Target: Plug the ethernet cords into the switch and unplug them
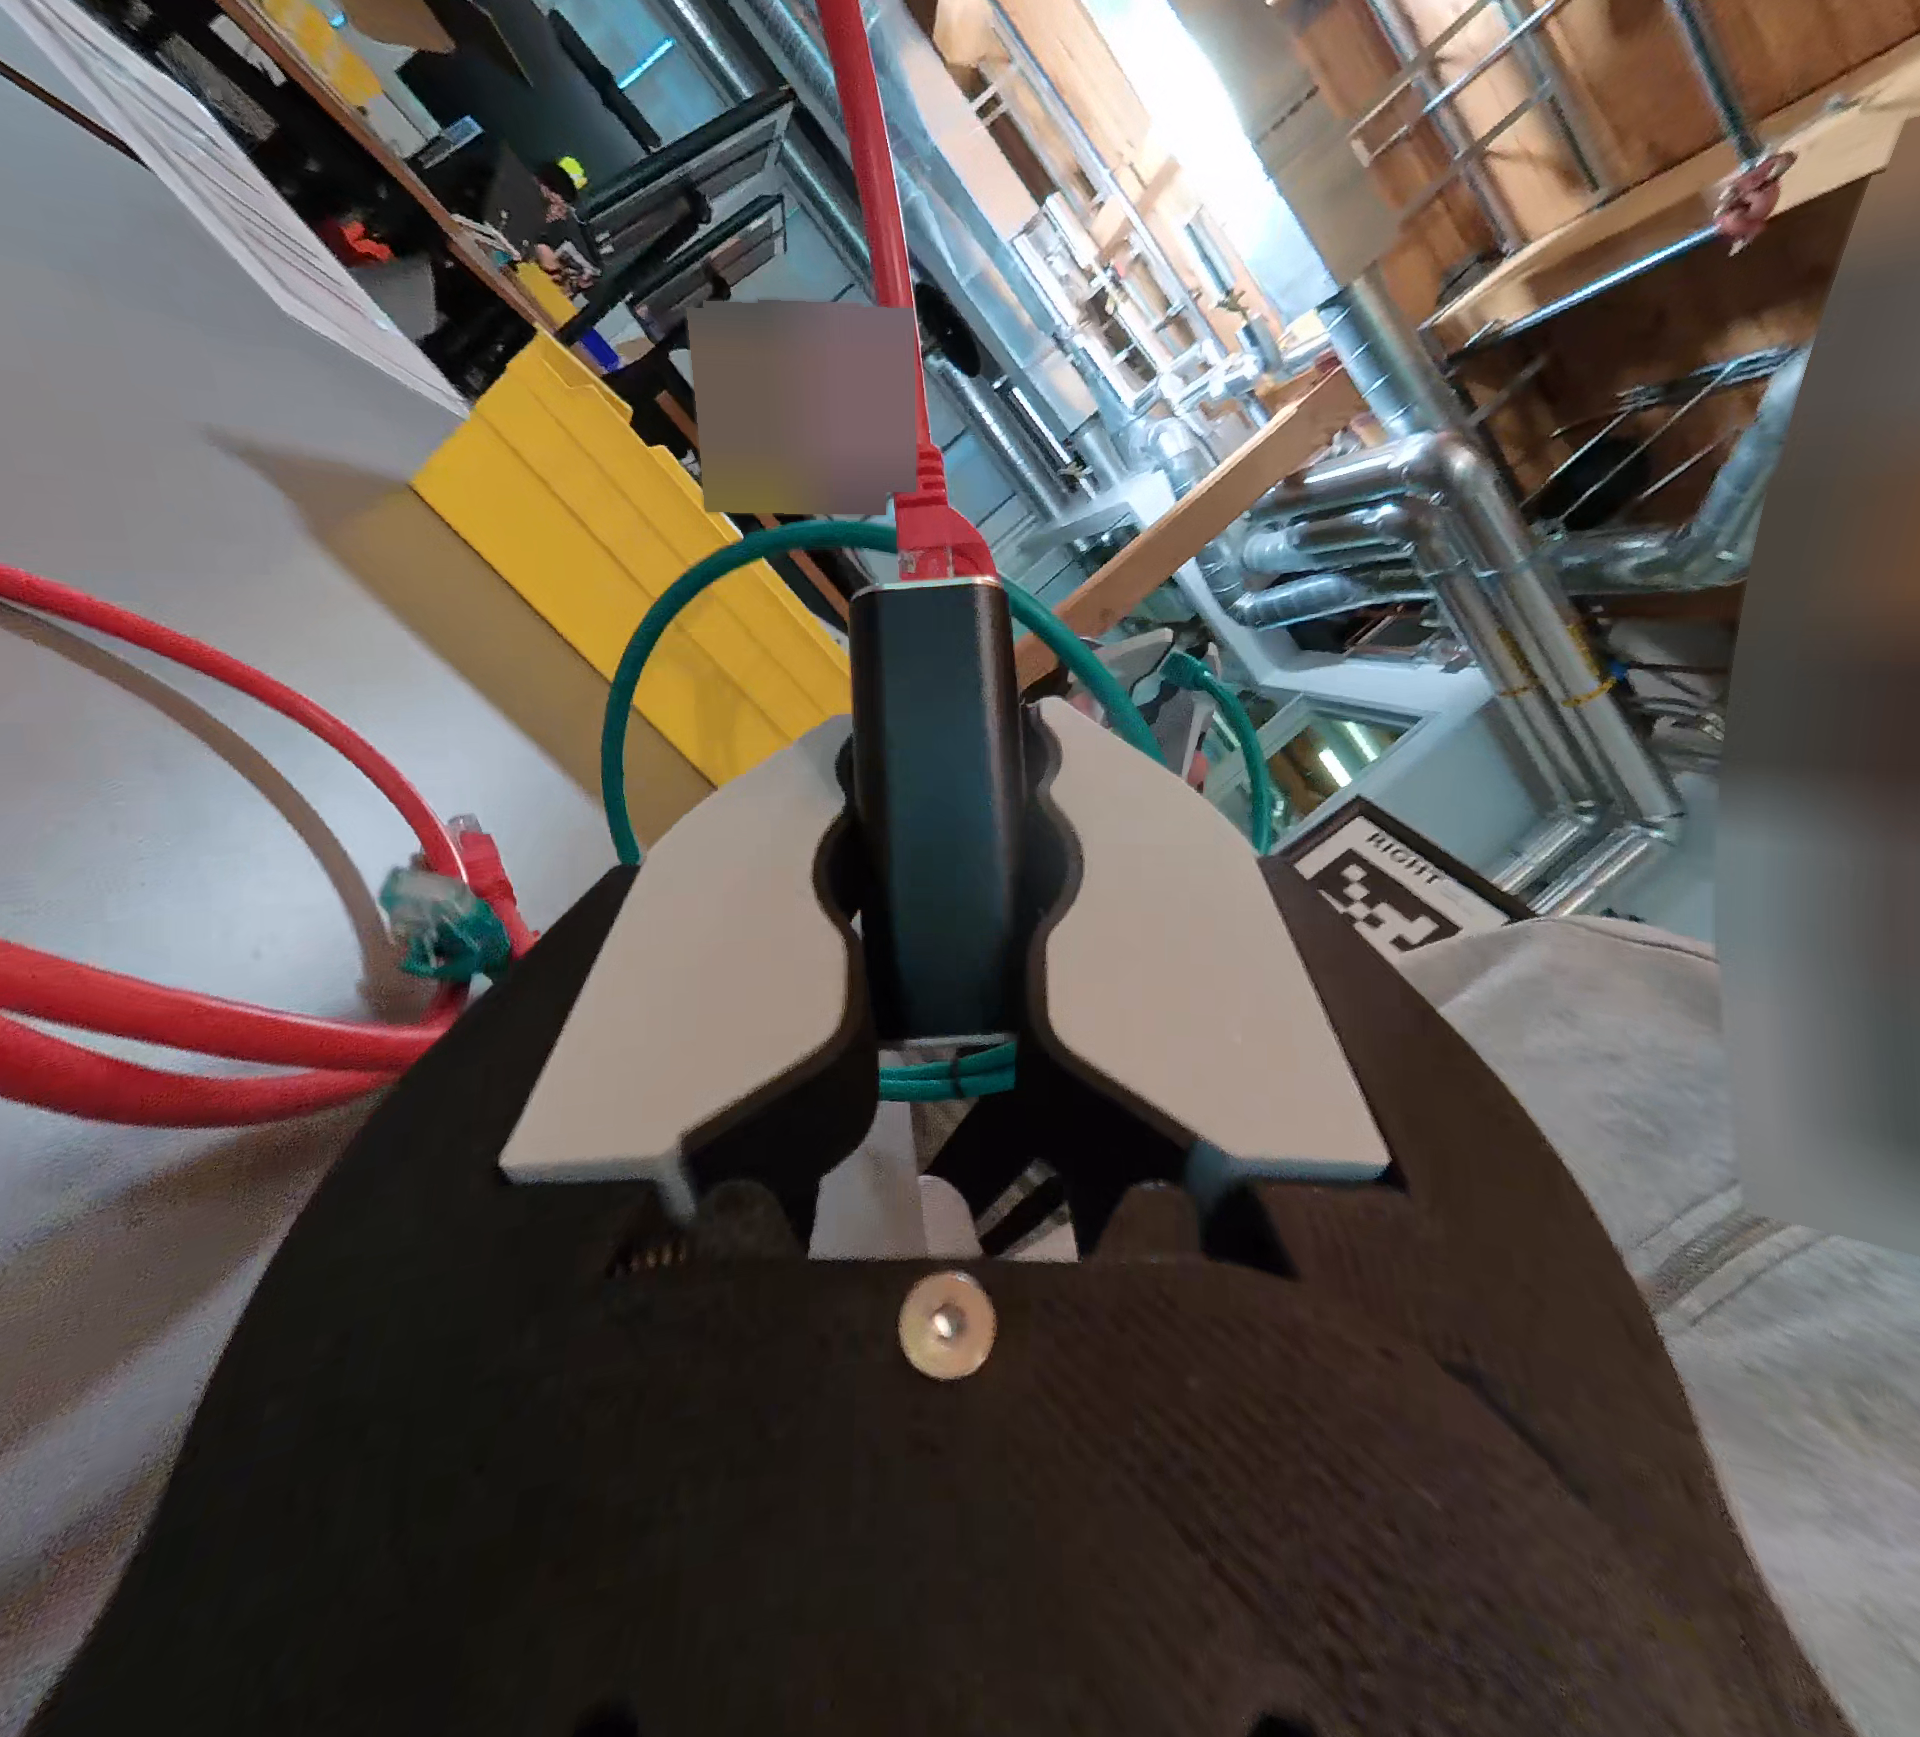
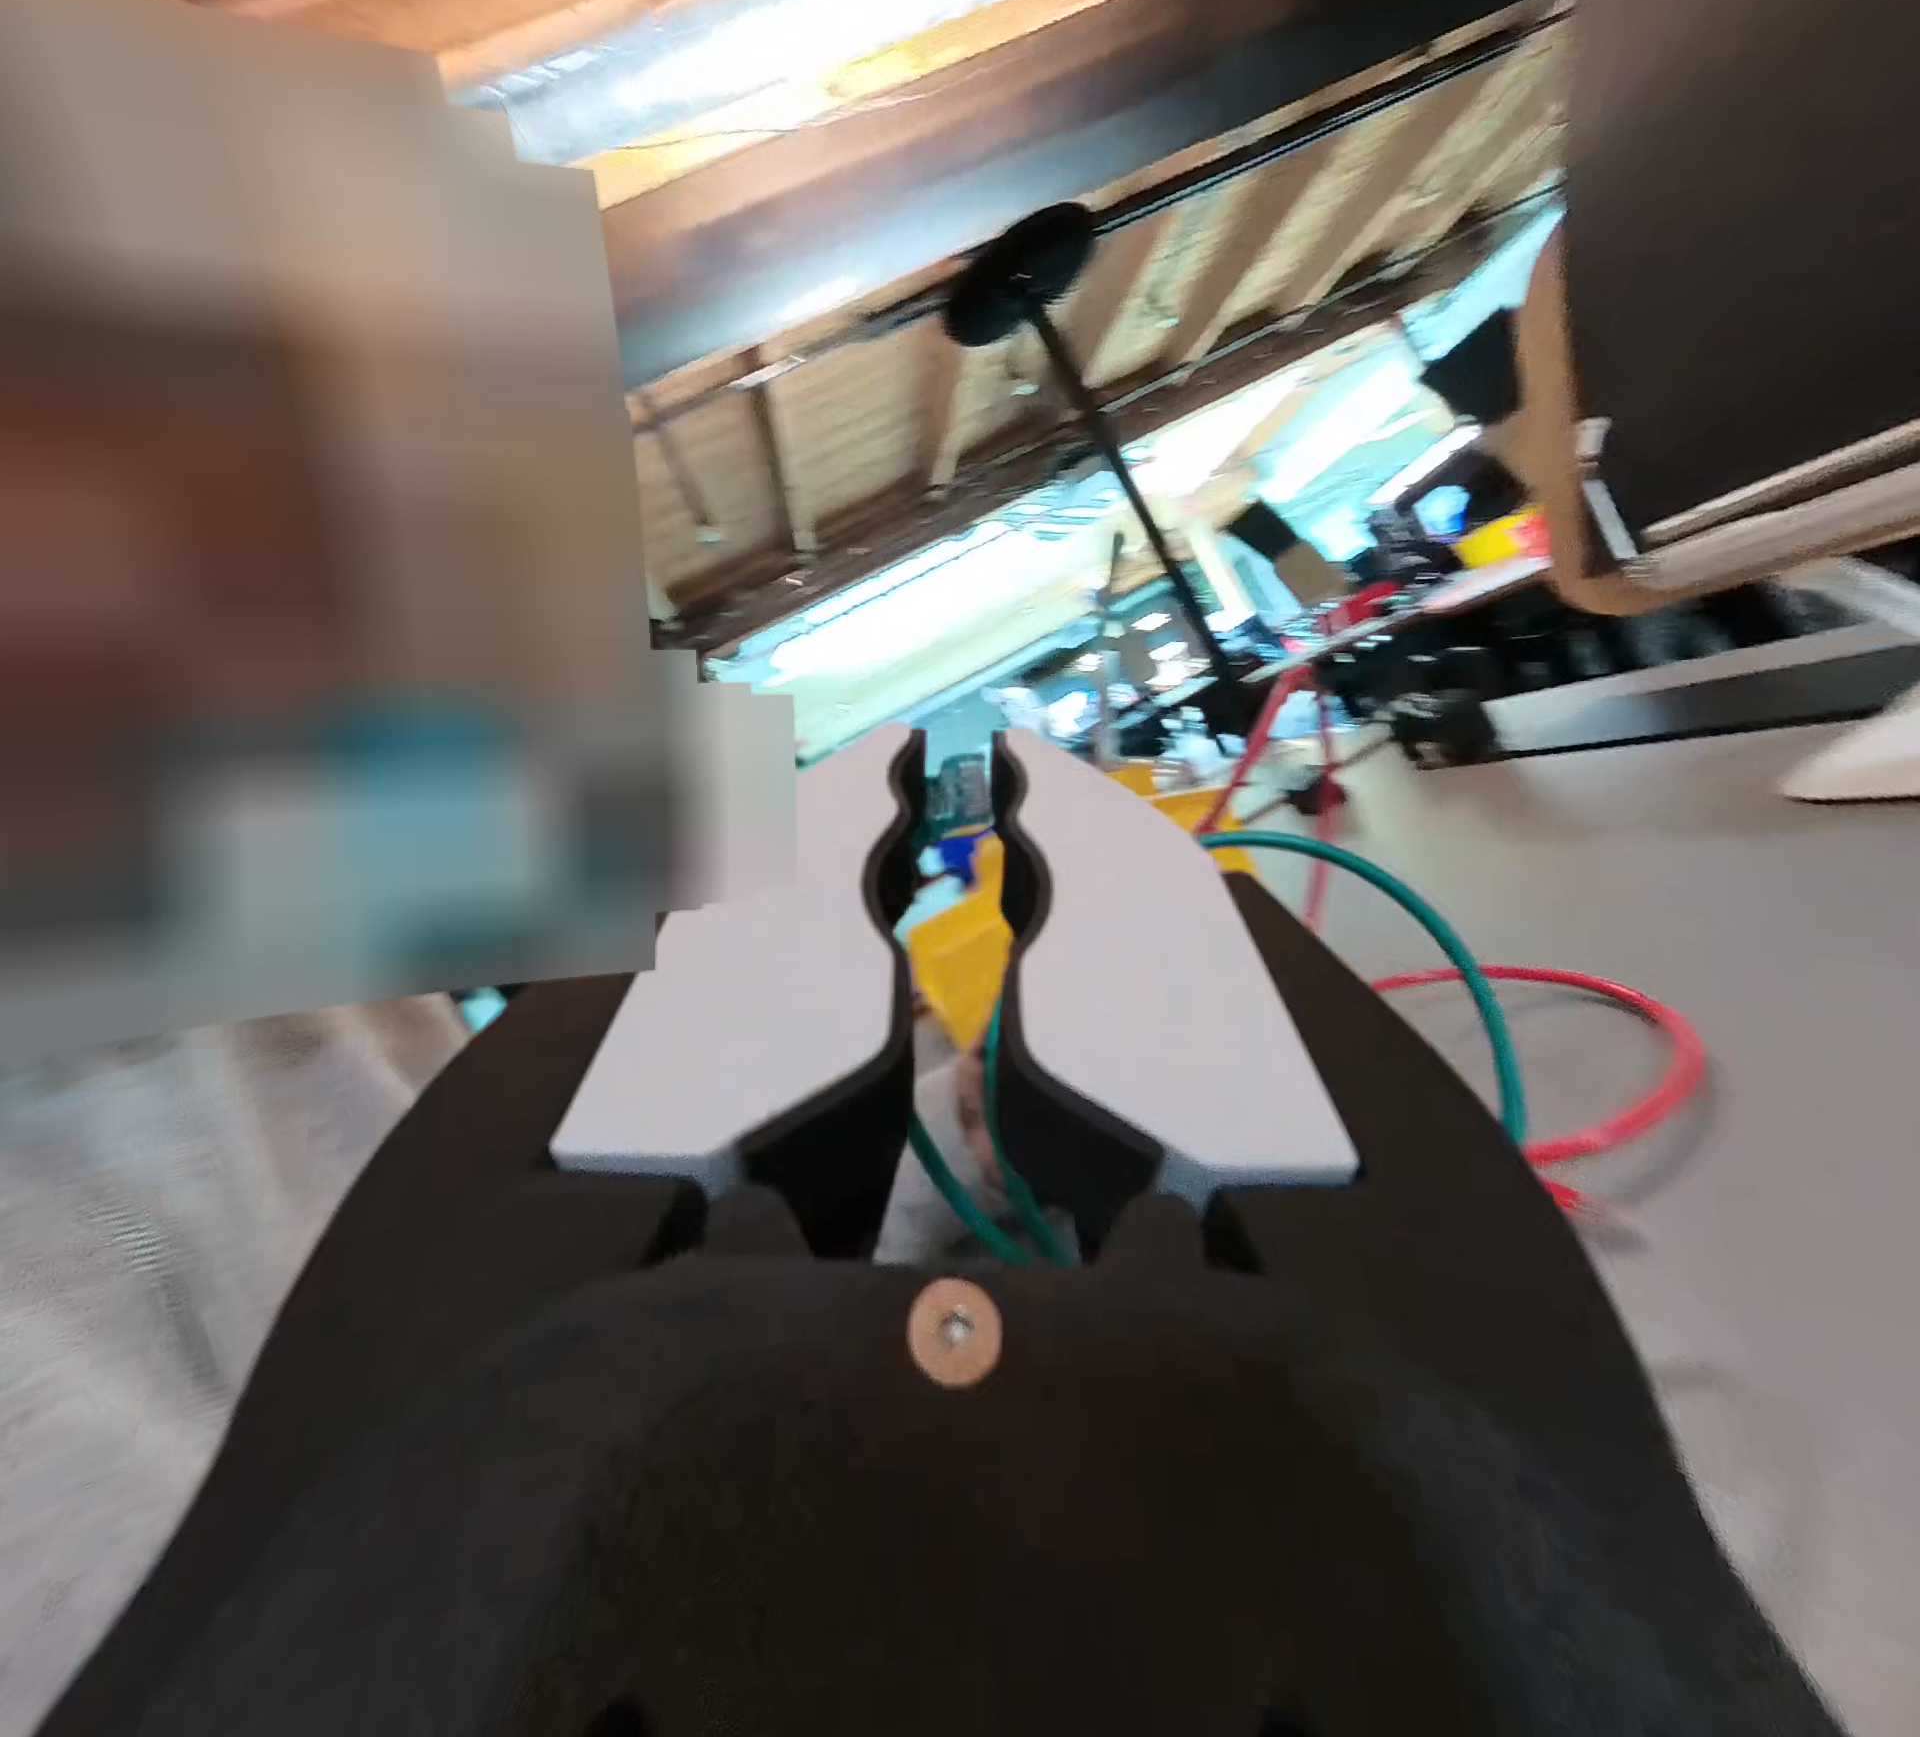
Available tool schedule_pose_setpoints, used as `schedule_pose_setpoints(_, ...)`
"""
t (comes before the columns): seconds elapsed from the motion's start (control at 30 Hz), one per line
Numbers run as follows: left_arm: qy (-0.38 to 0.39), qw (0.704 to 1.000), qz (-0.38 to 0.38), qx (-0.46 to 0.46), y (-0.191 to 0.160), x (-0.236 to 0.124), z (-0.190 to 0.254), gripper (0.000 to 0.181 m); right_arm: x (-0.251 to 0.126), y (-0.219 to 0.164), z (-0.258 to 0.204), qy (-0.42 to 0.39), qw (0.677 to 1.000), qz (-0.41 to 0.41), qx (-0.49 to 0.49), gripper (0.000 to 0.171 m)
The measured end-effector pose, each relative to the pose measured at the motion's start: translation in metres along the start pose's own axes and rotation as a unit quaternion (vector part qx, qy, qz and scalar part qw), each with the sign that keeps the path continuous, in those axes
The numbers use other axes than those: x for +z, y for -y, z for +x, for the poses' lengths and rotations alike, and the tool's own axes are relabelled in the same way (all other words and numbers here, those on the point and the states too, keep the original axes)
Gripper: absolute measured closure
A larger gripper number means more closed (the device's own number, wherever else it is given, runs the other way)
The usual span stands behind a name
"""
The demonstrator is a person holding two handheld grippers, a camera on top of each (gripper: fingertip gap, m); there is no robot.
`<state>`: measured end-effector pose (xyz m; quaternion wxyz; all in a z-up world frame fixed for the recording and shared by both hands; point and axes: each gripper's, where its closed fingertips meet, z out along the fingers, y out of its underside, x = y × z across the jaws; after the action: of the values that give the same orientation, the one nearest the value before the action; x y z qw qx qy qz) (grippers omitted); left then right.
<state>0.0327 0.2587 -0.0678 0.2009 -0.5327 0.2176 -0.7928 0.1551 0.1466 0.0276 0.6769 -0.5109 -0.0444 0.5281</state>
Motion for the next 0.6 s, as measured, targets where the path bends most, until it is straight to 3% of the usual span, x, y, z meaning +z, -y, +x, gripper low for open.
schedule_pose_setpoints(0.03,0.005,1.000,0.001,0.007,0.000,0.000,-0.001,0.154,0.002,-0.004,0.005,-0.021,1.000,-0.010,-0.019,0.159)
schedule_pose_setpoints(0.13,0.003,1.000,0.029,0.002,0.009,-0.004,-0.001,0.155,0.014,-0.024,0.019,-0.077,0.991,-0.058,-0.088,0.158)
schedule_pose_setpoints(0.2,0.003,0.999,0.050,-0.008,0.015,-0.009,-0.002,0.155,0.028,-0.042,0.034,-0.123,0.978,-0.098,-0.136,0.146)
schedule_pose_setpoints(0.3,0.018,0.996,0.082,-0.013,0.023,-0.015,-0.008,0.155,0.043,-0.083,0.060,-0.180,0.942,-0.192,-0.210,0.104)
schedule_pose_setpoints(0.37,0.024,0.994,0.105,-0.020,0.029,-0.020,-0.011,0.155,0.046,-0.103,0.076,-0.201,0.921,-0.238,-0.234,0.093)
schedule_pose_setpoints(0.5,0.047,0.989,0.139,-0.025,0.040,-0.033,-0.018,0.155,0.044,-0.110,0.092,-0.226,0.918,-0.246,-0.213,0.099)
schedule_pose_setpoints(0.6,0.063,0.988,0.137,-0.023,0.040,-0.035,-0.022,0.156,0.039,-0.099,0.113,-0.273,0.913,-0.235,-0.191,0.118)
